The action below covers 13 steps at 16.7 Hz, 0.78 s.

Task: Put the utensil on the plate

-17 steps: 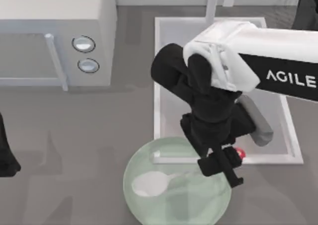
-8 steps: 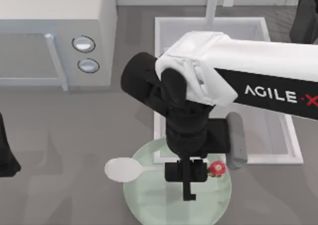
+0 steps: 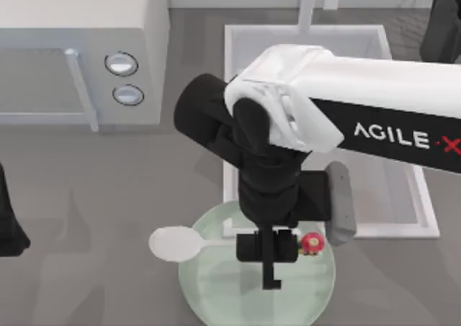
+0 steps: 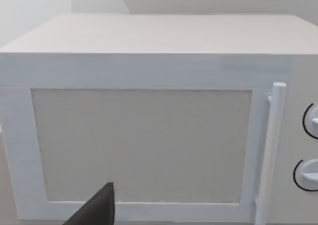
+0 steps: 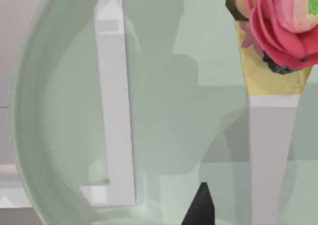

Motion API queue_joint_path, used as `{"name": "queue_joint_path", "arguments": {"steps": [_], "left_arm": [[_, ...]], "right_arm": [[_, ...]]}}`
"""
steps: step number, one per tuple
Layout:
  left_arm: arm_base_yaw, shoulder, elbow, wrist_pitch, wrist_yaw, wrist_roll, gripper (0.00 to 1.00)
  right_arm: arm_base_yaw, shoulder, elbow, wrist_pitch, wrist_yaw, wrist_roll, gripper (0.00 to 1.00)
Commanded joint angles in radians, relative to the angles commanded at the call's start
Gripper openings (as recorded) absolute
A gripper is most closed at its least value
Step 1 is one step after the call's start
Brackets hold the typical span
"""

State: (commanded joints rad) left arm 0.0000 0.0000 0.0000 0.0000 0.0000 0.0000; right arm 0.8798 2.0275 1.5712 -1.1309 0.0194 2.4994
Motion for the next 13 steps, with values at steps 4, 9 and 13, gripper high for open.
{"name": "queue_joint_path", "arguments": {"steps": [4,9,13], "left_arm": [[0.0,0.0,0.0,0.0,0.0,0.0,1.0],[0.0,0.0,0.0,0.0,0.0,0.0,1.0],[0.0,0.0,0.0,0.0,0.0,0.0,1.0]], "right_arm": [[-0.01,0.008,0.029,0.053,-0.026,-0.007,0.0],[-0.011,0.01,0.063,0.148,-0.065,-0.018,0.0],[0.0,0.003,0.066,0.208,-0.082,-0.015,0.0]]}}
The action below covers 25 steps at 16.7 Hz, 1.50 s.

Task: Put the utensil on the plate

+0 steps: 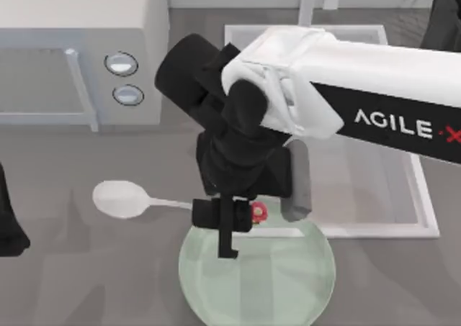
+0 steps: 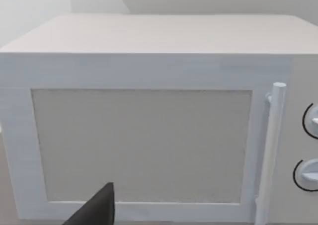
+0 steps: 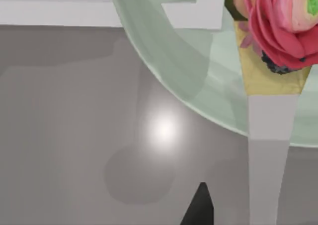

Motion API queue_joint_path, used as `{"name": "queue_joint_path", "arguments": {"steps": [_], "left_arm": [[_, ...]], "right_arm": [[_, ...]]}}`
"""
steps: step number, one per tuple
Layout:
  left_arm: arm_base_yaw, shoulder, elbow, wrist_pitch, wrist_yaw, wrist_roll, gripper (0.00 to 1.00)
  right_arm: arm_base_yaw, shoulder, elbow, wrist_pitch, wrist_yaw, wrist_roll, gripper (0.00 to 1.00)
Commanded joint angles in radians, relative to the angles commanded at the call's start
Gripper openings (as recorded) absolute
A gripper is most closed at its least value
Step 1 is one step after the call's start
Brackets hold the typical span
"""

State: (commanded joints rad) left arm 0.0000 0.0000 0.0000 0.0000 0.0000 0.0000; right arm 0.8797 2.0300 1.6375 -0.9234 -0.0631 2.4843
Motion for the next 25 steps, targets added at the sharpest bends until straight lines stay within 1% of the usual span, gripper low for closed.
{"name": "queue_joint_path", "arguments": {"steps": [5,13,19,25], "left_arm": [[0.0,0.0,0.0,0.0,0.0,0.0,1.0],[0.0,0.0,0.0,0.0,0.0,0.0,1.0],[0.0,0.0,0.0,0.0,0.0,0.0,1.0],[0.0,0.0,0.0,0.0,0.0,0.0,1.0]], "right_arm": [[0.014,-0.01,-0.04,0.016,0.015,0.01,0.0],[0.01,0.036,-0.158,-0.051,0.082,0.018,0.0],[0.009,0.052,-0.174,-0.058,0.088,0.018,0.0],[0.009,0.052,-0.174,-0.058,0.088,0.018,0.45]]}}
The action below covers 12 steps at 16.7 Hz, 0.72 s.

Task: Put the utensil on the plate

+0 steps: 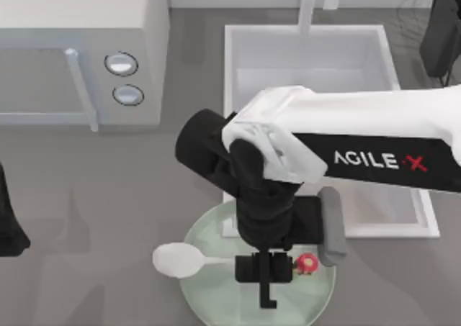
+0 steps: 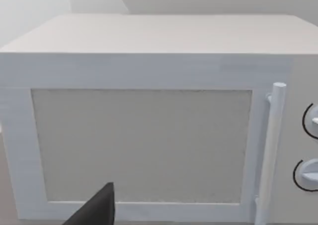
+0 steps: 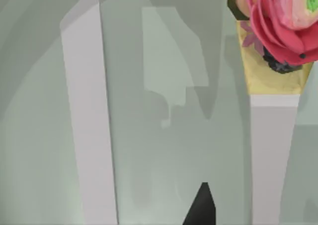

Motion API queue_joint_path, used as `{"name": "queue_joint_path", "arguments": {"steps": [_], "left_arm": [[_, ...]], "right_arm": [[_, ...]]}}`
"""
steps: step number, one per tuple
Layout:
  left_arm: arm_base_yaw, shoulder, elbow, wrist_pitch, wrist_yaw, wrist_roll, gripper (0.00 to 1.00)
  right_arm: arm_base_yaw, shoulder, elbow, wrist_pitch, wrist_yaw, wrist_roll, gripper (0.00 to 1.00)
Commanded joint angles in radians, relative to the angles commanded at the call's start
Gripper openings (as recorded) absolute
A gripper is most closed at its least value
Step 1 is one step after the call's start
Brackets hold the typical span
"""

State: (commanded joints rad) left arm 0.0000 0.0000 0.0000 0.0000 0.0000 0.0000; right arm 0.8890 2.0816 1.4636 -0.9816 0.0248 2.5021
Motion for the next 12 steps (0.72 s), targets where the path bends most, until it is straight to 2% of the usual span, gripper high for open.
{"name": "queue_joint_path", "arguments": {"steps": [7,12], "left_arm": [[0.0,0.0,0.0,0.0,0.0,0.0,1.0],[0.0,0.0,0.0,0.0,0.0,0.0,1.0]], "right_arm": [[0.0,0.0,0.0,0.0,0.0,0.0,0.98],[0.0,0.0,0.0,0.0,0.0,0.0,1.0]]}}
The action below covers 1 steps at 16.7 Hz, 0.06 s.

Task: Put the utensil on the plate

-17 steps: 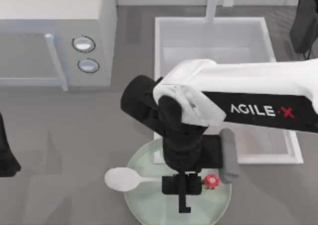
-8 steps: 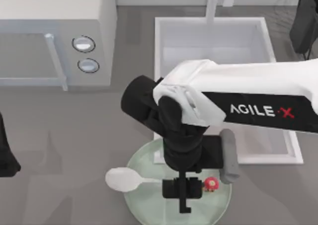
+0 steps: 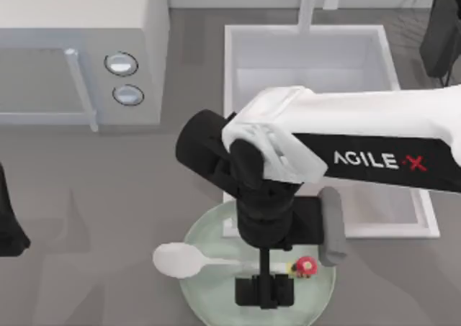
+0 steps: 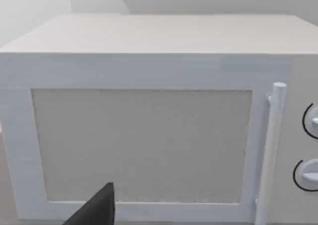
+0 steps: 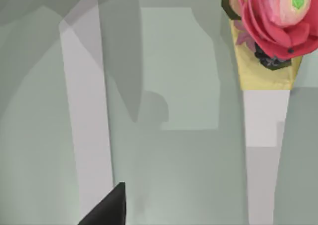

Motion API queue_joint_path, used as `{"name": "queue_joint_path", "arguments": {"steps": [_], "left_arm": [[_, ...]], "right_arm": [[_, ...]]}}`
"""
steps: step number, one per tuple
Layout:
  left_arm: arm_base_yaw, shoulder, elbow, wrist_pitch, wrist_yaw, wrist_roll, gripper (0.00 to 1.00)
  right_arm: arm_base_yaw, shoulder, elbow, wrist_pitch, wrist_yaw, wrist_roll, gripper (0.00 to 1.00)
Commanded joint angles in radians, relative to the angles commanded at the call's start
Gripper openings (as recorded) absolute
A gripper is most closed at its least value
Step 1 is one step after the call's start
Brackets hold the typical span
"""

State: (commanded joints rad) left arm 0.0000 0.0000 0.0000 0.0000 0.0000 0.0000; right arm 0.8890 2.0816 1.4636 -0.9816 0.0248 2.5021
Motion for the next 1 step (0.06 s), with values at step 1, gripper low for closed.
{"name": "queue_joint_path", "arguments": {"steps": [1], "left_arm": [[0.0,0.0,0.0,0.0,0.0,0.0,1.0]], "right_arm": [[0.0,0.0,0.0,0.0,0.0,0.0,1.0]]}}
